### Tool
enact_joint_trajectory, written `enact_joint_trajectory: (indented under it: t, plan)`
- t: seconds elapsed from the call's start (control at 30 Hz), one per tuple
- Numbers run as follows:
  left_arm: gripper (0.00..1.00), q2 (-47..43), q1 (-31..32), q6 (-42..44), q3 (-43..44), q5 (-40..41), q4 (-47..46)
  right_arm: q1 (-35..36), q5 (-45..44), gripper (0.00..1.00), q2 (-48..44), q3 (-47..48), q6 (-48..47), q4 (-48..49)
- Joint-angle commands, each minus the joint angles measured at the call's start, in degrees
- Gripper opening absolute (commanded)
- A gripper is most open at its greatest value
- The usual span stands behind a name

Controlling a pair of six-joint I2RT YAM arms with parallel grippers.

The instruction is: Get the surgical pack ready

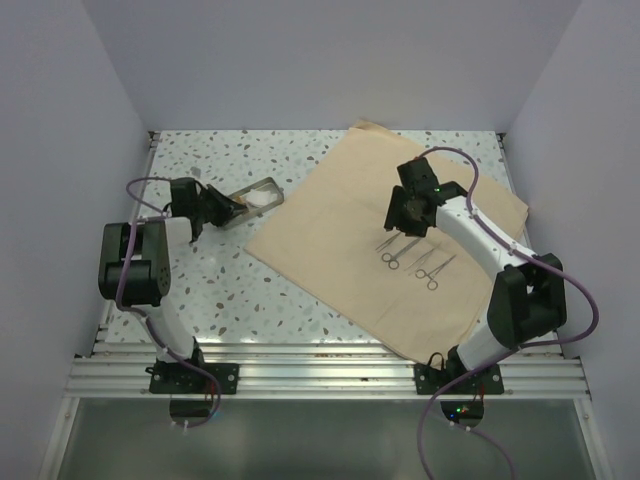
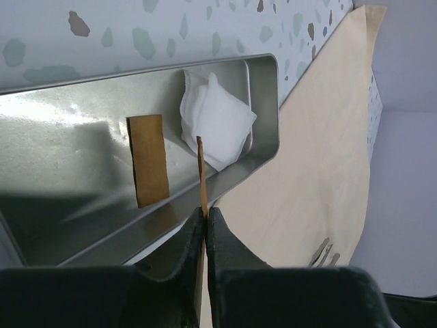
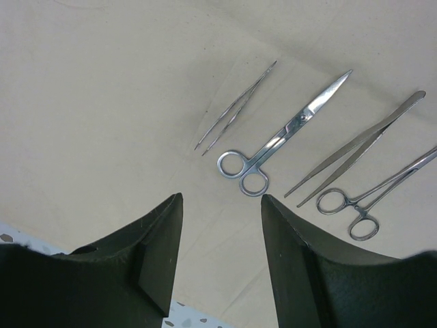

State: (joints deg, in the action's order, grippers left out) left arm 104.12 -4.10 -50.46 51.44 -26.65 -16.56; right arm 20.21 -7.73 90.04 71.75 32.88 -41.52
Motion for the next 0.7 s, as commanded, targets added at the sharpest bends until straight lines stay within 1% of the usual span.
enact_joint_trajectory:
  t: [0.0, 0.07, 0.17, 0.2, 0.23, 0.3, 0.4, 0.5, 0.53, 0.6, 0.67]
  plan:
    - [0.08, 1.44, -1.17, -1.05, 2.35, -1.9, -1.63, -0.52, 0.87, 0.53, -0.22, -0.11, -1.24, 1.18]
    - [0.09, 2.66, -1.26, -1.75, 2.96, -2.61, -2.42, -0.61, 0.96, 0.53, -0.22, -0.12, -1.33, 1.18]
    - [0.25, 3.37, -1.26, -3.07, 2.09, -4.28, -4.79, -0.78, -0.18, 0.54, -0.57, -0.11, -1.33, 0.74]
    - [0.36, 3.11, -1.26, -3.5, 1.56, -4.54, -5.32, -1.04, -0.53, 0.54, -0.74, -0.03, -1.42, 0.56]
    - [0.42, 2.68, -1.26, -4.12, 0.51, -4.55, -5.76, -1.48, -0.71, 0.54, -1.0, -0.03, -1.42, 0.47]
    - [0.5, 1.44, -1.26, -4.13, -0.2, -4.37, -6.38, -1.92, -1.5, 0.54, -1.36, -0.2, -1.33, -0.23]
    - [0.55, -0.84, -1.35, -4.21, -1.69, -4.02, -5.5, -3.94, -2.9, 0.54, -2.41, -1.25, -1.16, -1.46]
    - [0.57, -4.18, -1.18, -4.74, -5.03, -4.28, -7.44, -7.63, -4.14, 0.53, -3.99, -3.97, -1.77, -2.69]
    - [0.57, -6.45, -1.18, -4.65, -6.34, -4.11, -7.52, -10.16, -4.31, 0.53, -4.69, -5.03, -1.86, -3.13]
    - [0.57, -9.09, -0.83, -3.95, -8.19, -3.23, -7.35, -14.29, -4.49, 0.51, -5.48, -8.45, -1.69, -3.04]
    - [0.58, -12.87, -0.04, -2.9, -8.37, -1.66, -5.07, -16.68, -4.14, 0.45, -6.45, -12.06, -1.25, -2.26]
